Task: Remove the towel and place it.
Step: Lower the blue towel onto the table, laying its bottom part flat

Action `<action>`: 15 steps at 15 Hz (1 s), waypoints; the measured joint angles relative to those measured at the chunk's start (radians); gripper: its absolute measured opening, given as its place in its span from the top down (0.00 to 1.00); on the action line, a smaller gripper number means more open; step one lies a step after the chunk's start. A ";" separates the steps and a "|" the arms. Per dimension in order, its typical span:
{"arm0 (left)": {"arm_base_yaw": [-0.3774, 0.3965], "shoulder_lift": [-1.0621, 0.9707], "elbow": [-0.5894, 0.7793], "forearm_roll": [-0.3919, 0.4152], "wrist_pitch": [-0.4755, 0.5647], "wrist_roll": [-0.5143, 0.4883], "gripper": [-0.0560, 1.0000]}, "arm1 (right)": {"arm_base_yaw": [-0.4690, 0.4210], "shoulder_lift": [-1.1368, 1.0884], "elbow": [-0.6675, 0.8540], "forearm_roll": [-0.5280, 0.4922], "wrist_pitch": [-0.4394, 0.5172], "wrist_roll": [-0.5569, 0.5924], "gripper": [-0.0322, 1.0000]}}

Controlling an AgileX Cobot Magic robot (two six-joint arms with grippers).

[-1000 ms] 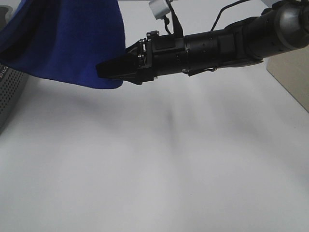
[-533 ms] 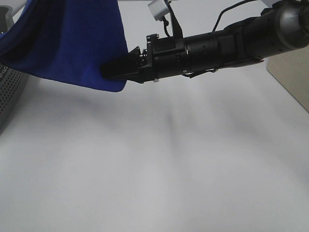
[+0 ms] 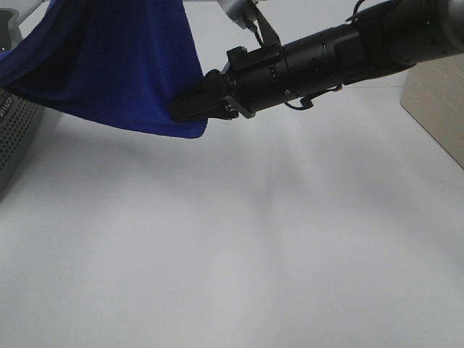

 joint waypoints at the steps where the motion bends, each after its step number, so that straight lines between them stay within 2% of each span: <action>1: 0.000 0.011 0.000 0.003 -0.024 -0.012 0.95 | 0.000 -0.041 0.000 -0.076 -0.050 0.072 0.95; 4: 0.000 0.027 0.001 0.007 -0.113 -0.044 0.95 | 0.000 -0.209 0.000 -0.339 -0.240 0.309 0.95; 6: 0.000 0.029 0.001 0.022 -0.178 -0.058 0.95 | 0.000 -0.299 -0.009 -0.546 -0.326 0.461 0.95; 11: 0.038 0.033 0.001 0.026 -0.330 -0.078 0.95 | 0.000 -0.366 -0.209 -1.109 -0.368 0.837 0.95; 13: 0.066 0.041 0.001 0.008 -0.385 -0.108 0.95 | 0.000 -0.366 -0.277 -1.254 -0.368 0.944 0.95; 14: 0.087 0.052 0.001 -0.012 -0.431 -0.129 0.95 | 0.000 -0.366 -0.315 -1.345 -0.373 0.995 0.95; 15: 0.124 0.078 0.001 -0.065 -0.526 -0.152 0.95 | 0.000 -0.362 -0.394 -1.492 -0.387 1.085 0.95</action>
